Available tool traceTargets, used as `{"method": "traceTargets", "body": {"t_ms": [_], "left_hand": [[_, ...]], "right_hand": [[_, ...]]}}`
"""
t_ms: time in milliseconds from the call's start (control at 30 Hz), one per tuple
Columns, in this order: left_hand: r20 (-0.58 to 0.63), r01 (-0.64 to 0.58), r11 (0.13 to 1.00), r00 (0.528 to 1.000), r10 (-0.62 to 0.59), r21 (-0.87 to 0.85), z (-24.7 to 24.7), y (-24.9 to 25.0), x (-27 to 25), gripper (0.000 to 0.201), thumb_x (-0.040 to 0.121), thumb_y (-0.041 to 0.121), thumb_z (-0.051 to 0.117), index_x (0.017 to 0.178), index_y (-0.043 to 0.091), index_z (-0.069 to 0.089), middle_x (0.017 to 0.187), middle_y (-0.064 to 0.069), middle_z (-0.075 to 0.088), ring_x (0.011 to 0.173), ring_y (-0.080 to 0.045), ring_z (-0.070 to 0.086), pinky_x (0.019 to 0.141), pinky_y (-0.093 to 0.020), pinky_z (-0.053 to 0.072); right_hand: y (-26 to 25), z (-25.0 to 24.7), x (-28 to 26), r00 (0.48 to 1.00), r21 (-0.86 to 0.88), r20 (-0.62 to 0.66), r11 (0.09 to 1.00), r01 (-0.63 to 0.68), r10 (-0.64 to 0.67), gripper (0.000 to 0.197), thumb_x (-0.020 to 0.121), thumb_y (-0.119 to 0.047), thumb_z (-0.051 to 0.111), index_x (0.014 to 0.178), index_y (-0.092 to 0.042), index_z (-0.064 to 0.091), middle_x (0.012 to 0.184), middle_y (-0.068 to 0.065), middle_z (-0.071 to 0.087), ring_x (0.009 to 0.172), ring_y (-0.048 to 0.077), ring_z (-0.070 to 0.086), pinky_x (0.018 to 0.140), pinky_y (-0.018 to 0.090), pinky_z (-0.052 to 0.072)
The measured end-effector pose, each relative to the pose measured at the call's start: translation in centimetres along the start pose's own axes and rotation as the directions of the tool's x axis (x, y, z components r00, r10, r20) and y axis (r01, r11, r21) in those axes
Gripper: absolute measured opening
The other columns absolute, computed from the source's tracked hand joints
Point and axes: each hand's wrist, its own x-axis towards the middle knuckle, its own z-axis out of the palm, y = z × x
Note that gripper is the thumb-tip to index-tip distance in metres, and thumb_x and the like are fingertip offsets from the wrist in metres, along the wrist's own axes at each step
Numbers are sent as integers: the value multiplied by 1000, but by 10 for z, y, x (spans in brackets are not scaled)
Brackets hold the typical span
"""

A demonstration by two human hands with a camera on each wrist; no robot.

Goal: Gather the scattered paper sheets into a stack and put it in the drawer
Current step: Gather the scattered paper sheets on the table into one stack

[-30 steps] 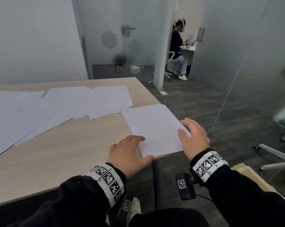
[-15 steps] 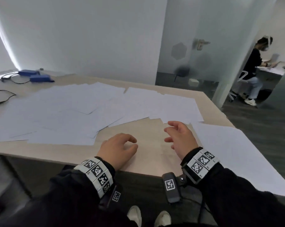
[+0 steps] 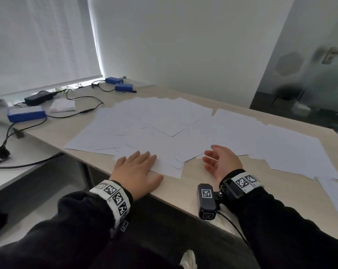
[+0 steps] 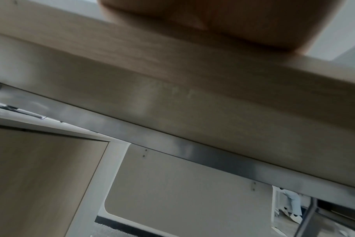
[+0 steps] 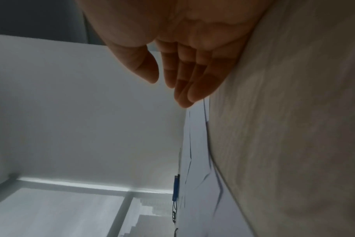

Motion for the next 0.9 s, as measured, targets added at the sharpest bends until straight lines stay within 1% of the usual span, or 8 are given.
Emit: {"method": "traceTargets", "body": {"t_ms": [167,233,300,367,533,600,767,900], "left_hand": [[-61,-73,994,995,79,87,0,3,-7,76,80,77,29,147,42,29,148,13,32,143,-13,22,116,-45,14],[-53,-87,993,994,91,74,1,2,-6,74,79,78,30,145,44,32,149,11,30,146,-14,17,117,-46,12],[-30,-101,993,994,103,61,4,0,-5,74,78,80,28,143,46,32,159,11,19,152,-15,2,120,-48,7],[-17,-114,992,993,115,54,6,-1,-5,72,78,81,27,141,46,33,163,13,13,153,-14,-2,121,-48,5],[-118,-161,985,979,168,64,5,2,-9,61,78,78,35,130,45,44,147,23,40,142,-8,30,115,-44,21],[-132,-187,979,972,196,75,3,2,-11,69,76,80,36,135,45,43,140,23,45,136,-9,36,112,-43,24],[9,-264,953,964,266,148,-3,8,-14,103,62,98,33,149,45,21,148,15,29,141,-11,23,117,-43,14],[88,-304,939,952,293,159,0,8,-9,119,54,104,28,154,44,6,165,11,-5,152,-15,-8,121,-48,4]], "right_hand": [[-1,10,17,1000,178,-2,984,8,-8,13,88,-21,61,98,-13,67,82,5,70,68,20,68,58,29,52],[-1,12,18,999,167,12,985,37,-40,12,88,-20,60,94,-13,67,81,6,71,70,21,68,60,30,52],[1,12,16,996,105,38,991,82,-87,12,89,-19,58,92,-12,68,83,9,73,74,21,70,64,33,54],[3,11,15,986,14,68,989,149,-149,14,93,-16,56,92,-11,69,89,11,75,82,22,71,69,36,56],[3,6,15,942,-283,136,899,334,-308,17,96,-12,53,95,-15,70,90,-2,77,90,15,71,77,32,52],[4,7,16,934,-327,179,877,352,-308,18,95,-13,54,94,-18,71,90,-5,77,92,13,71,76,26,48],[4,15,13,896,-504,412,777,377,-168,20,94,-23,56,91,-22,75,98,-13,75,104,5,64,95,24,45],[3,17,7,835,-568,547,706,422,-59,20,96,-29,55,98,-29,75,107,-17,72,110,-1,60,100,21,40]]}}
